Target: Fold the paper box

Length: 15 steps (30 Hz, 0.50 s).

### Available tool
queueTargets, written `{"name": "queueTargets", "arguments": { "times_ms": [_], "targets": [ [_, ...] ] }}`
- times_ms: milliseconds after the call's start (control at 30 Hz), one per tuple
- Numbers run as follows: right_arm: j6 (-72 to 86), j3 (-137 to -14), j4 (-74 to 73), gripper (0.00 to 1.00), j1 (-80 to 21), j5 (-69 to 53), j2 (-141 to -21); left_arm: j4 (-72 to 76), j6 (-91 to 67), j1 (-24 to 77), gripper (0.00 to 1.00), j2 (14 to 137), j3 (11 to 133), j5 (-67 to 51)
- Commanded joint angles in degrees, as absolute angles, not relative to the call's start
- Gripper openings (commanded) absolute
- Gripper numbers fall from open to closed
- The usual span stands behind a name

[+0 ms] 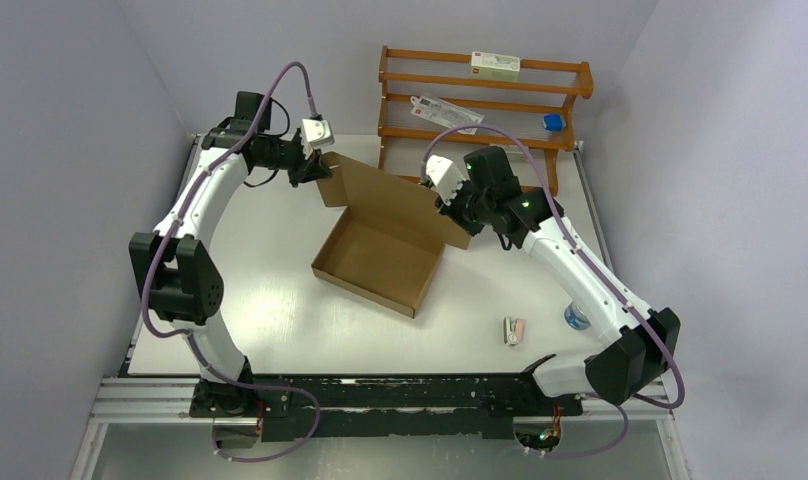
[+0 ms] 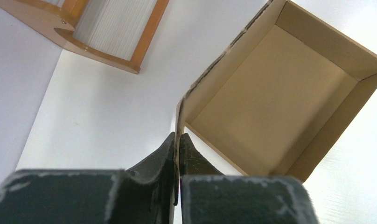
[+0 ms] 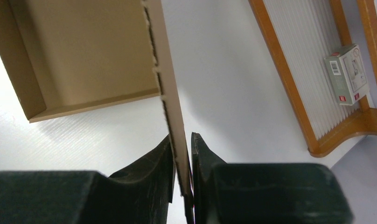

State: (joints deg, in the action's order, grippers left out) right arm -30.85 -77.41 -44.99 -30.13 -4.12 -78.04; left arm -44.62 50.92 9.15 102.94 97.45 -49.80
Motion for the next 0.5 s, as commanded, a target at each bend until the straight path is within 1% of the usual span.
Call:
{"name": "queueTargets", "arguments": {
  "times_ms": [0,100,200,333,467],
  "targets": [
    [-30.41,-76.47,-43.07,0.22,-30.37,-2.04,-75.7,-41.26,47.19,9.74,0.08,98.87,95.55,-47.28],
    [-30.37,-76.29,-42.81,0.21,-30.41,-1.92,-75.93,-40.14,46.24,9.76,0.07,97.57,94.19,-46.77],
    [-30.17,-76.37,-42.65,0.18,-30.49,-2.67,-76.15,-39.36,44.99,9.76,0.05,97.45,93.26,-45.29],
    [-29.6,-75.98,-41.78,0.14,-30.46,-4.09,-76.44,-37.52,40.77,9.76,0.05,97.97,92.82,-41.97],
    [-29.26,-75.25,-39.87,0.14,-30.47,-5.84,-77.03,-36.41,35.65,9.76,0.05,98.6,92.43,-41.27]
  ]
}}
